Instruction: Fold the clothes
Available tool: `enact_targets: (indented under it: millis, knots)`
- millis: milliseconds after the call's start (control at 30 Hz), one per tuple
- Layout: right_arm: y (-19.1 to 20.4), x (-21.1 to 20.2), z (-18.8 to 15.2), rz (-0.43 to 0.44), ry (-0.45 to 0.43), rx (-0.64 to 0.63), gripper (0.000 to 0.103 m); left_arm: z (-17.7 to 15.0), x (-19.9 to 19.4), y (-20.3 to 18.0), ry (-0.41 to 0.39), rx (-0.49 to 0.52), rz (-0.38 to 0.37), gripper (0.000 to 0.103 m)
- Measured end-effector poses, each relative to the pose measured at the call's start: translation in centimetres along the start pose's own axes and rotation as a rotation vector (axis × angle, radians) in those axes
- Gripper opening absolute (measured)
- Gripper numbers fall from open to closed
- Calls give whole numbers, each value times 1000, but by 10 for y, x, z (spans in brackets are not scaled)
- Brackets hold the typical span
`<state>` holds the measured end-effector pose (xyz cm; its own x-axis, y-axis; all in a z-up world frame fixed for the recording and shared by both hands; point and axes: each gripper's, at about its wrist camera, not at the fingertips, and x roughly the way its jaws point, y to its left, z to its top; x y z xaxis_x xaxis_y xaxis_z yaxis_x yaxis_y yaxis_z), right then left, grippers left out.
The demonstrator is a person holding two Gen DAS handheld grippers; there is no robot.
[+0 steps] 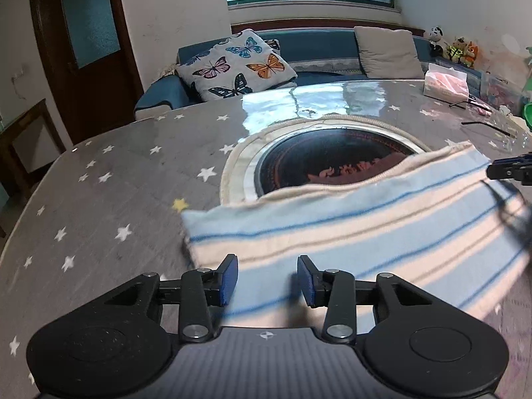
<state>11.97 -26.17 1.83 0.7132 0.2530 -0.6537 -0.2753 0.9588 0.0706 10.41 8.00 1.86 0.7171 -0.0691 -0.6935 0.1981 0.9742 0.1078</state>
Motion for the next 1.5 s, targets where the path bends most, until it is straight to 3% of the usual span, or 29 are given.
enact_targets:
  millis: [433, 600, 867, 1500]
  knots:
    - [-18, 40, 23, -29, 31, 67, 22, 26, 53, 10, 55, -23, -14, 42]
    - [-1, 38, 32, 12, 21, 25, 23, 36, 51, 5, 18, -25, -56, 40]
    - [40, 62, 42, 100, 41, -50, 23, 45, 75, -2, 40, -39, -83, 34]
    - [60, 89, 47, 79, 51, -55, 24, 49, 84, 0, 36, -54, -72, 41]
